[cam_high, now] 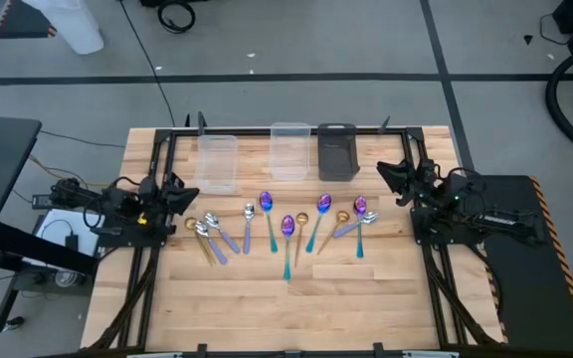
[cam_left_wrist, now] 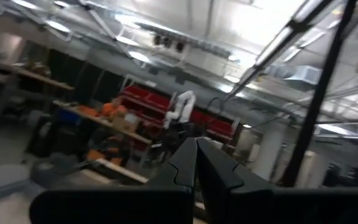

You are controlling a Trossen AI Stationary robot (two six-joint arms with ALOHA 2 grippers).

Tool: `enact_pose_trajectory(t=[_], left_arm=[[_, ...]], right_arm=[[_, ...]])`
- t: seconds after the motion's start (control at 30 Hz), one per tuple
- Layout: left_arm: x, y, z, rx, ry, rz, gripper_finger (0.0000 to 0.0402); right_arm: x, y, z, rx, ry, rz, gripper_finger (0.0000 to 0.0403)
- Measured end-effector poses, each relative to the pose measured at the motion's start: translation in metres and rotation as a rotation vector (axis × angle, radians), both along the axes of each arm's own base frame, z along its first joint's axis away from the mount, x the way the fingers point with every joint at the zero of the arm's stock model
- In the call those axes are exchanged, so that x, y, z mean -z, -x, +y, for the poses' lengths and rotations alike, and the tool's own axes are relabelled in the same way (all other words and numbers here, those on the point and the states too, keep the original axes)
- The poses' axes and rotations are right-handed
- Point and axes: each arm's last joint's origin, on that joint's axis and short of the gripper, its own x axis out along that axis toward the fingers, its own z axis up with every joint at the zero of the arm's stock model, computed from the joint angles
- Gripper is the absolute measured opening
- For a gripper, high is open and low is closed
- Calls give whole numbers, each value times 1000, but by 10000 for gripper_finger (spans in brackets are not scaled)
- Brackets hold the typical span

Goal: Sort silverware by color (type)
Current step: Put the blue spoon into the black bin

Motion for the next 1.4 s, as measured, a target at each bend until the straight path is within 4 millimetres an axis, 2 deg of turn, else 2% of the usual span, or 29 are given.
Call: enact_pose_trajectory(t=[0.27, 0.53, 0.7, 1.07, 1.4], left_arm=[[-19, 5, 3, -58, -31, 65, 20], [-20, 6, 3, -72, -47, 68, 20], [-26, 8, 6, -153, -63, 83, 20], [-33, 8, 9, -179, -62, 139, 20], [-72, -3, 5, -142, -157, 263, 21]], right_arm=[[-3, -3, -1, 16, 29, 53, 114], [-26, -8, -3, 32, 76, 105, 114], [-41, -15, -5, 36, 61, 150, 114], [-79, -45, -14, 79, 7, 218, 114], [-117, -79, -15, 24, 3, 272, 114]])
